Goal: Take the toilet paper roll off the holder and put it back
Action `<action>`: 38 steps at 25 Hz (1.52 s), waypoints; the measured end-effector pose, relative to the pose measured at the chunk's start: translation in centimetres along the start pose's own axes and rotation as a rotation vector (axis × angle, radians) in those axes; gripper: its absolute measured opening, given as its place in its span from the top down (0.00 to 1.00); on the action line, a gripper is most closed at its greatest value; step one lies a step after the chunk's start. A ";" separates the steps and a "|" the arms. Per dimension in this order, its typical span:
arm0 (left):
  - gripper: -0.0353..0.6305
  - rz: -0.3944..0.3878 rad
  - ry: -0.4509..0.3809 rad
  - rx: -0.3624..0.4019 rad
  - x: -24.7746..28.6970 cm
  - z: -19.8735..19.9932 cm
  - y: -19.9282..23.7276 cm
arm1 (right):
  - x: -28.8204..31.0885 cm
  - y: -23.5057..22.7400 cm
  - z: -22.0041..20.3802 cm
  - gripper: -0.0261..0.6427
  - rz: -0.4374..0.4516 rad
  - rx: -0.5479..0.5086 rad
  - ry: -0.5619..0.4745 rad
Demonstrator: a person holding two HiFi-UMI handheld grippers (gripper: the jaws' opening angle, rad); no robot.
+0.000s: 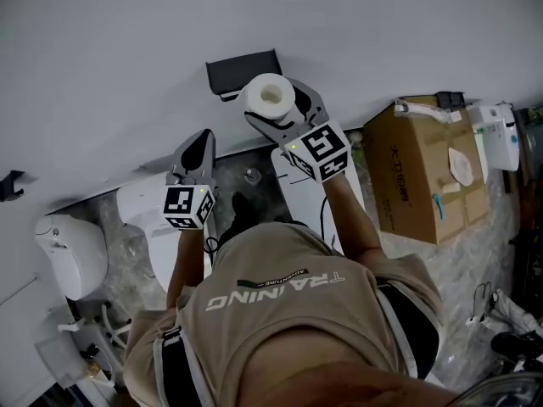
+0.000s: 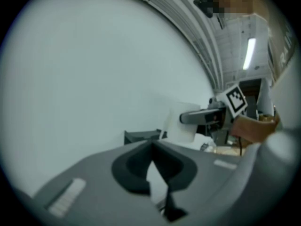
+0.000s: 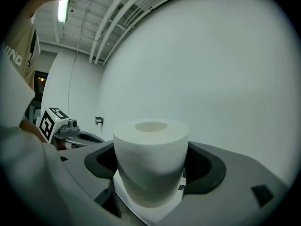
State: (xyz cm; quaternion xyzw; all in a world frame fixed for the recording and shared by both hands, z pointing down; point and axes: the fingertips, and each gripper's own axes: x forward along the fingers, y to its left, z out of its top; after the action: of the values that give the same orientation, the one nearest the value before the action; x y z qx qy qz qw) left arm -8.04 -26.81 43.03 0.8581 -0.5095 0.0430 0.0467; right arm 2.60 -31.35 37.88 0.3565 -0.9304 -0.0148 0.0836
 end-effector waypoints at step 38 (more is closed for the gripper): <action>0.94 -0.057 0.015 0.010 -7.4 -0.4 -1.1 | 6.4 -0.9 3.8 0.43 -0.044 -0.055 -0.041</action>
State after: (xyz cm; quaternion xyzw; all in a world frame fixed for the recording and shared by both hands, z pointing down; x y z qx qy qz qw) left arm -10.61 -19.74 42.50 0.8722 -0.4841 0.0506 0.0476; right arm -2.17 -36.41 34.99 0.3742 -0.9231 -0.0494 0.0738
